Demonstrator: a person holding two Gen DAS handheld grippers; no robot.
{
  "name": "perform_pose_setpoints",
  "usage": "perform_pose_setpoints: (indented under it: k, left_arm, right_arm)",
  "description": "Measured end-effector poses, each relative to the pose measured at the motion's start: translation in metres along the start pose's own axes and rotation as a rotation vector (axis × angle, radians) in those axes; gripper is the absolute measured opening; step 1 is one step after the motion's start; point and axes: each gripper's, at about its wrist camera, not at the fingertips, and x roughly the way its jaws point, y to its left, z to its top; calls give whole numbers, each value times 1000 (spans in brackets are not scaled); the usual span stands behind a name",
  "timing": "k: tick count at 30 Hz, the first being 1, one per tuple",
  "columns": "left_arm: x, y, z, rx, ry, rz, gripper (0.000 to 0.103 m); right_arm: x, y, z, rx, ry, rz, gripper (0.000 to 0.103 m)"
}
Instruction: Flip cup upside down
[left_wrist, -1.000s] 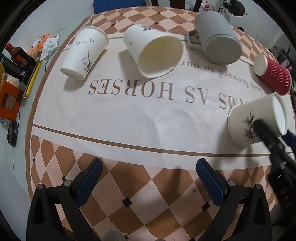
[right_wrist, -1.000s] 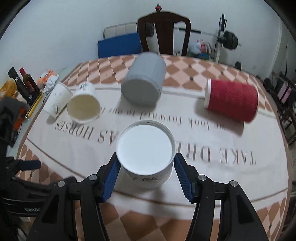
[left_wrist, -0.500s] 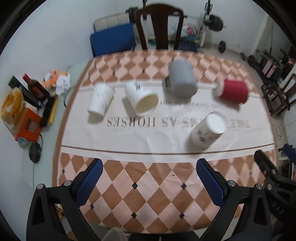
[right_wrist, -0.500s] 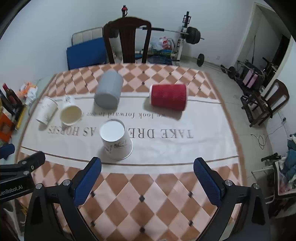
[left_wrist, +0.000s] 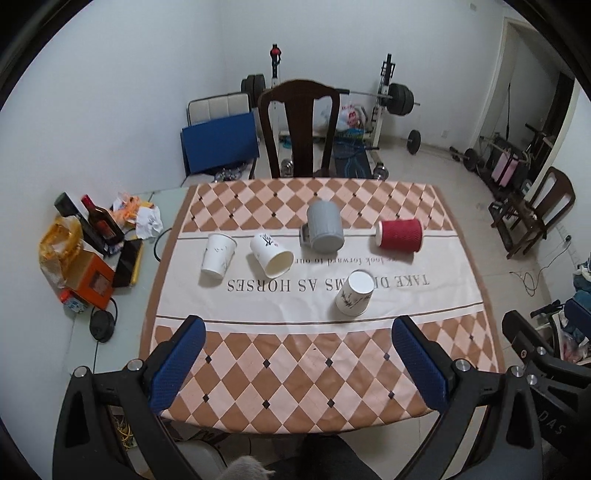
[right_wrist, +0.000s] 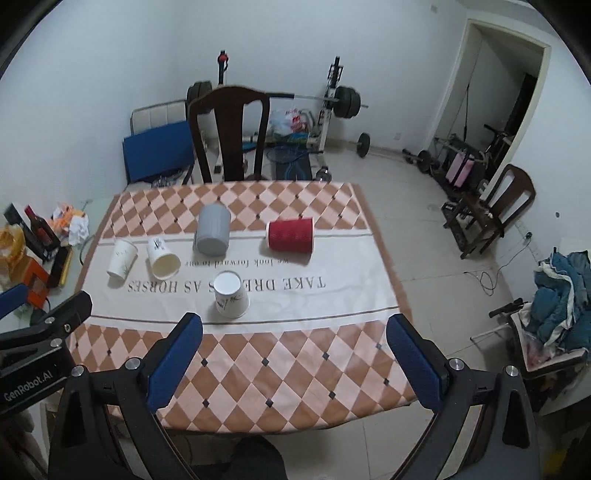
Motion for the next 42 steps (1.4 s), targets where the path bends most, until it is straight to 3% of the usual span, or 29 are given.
perform_pose_setpoints:
  k: [6, 15, 42]
  left_arm:
    - [-30, 5, 0, -7, -21, 5, 103]
    - [-52, 8, -2, -8, -42, 24, 103]
    - [-54, 10, -1, -14, -30, 72, 103]
  right_arm:
    - [-47, -6, 3, 17, -28, -2, 101]
    - [-82, -5, 4, 15, -74, -16, 101]
    - [-84, -6, 6, 22, -61, -14, 101]
